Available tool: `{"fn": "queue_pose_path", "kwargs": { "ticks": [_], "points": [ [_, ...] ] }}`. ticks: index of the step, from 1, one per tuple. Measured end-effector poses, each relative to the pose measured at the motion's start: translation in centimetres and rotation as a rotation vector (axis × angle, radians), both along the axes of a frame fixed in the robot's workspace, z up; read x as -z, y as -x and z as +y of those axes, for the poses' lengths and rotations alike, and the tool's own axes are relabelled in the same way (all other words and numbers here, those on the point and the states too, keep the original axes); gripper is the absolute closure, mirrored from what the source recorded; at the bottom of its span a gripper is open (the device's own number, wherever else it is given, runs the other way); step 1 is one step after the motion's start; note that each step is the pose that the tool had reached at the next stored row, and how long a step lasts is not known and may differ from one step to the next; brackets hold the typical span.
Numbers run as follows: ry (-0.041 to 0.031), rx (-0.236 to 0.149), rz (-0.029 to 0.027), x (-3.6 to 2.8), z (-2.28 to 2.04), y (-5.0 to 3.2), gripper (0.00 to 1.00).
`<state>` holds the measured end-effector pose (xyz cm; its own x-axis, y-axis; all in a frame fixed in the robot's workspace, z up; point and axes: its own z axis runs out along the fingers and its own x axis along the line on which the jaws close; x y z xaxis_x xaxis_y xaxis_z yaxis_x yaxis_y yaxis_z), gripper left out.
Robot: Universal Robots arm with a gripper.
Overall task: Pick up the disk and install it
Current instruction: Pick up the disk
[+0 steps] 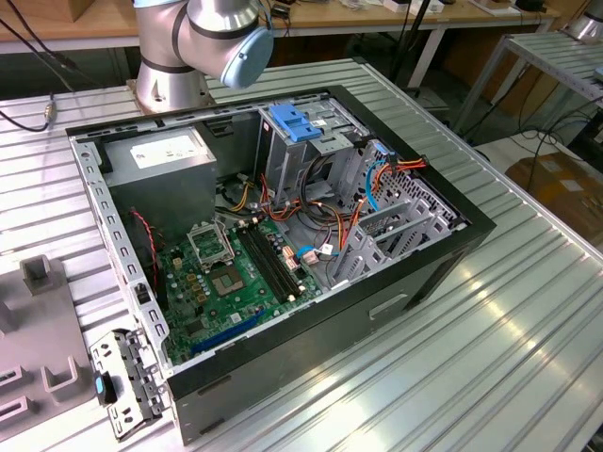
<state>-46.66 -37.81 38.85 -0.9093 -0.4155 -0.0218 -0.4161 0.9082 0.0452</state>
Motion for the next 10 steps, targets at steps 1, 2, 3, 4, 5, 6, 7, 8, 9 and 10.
{"fn": "queue_pose_path", "kwargs": {
  "ticks": [1, 2, 3, 4, 5, 6, 7, 8, 9, 10],
  "points": [
    [0.0, -0.009, 0.0, 0.0, 0.0, 0.0, 0.89],
    [0.0, -0.033, 0.0, 0.0, 0.0, 0.0, 0.89],
    [0.0, -0.046, 0.0, 0.0, 0.0, 0.0, 0.89],
    [0.0, -0.054, 0.0, 0.0, 0.0, 0.0, 0.89],
    [0.0, -0.067, 0.0, 0.0, 0.0, 0.0, 0.89],
    [-0.0001, -0.088, -0.0001, 0.01, 0.0, 0.0, 0.89],
    [0.0, -0.115, 0.0, 0.02, 0.0, -0.01, 0.89],
    [0.0, -0.148, 0.0, 0.03, 0.0, -0.01, 0.89],
    [0.0, -0.186, 0.0, 0.05, 0.0, -0.01, 0.89],
    [0.0002, -0.235, 0.0, 0.08, 0.0, -0.01, 0.89]
  ]
}}
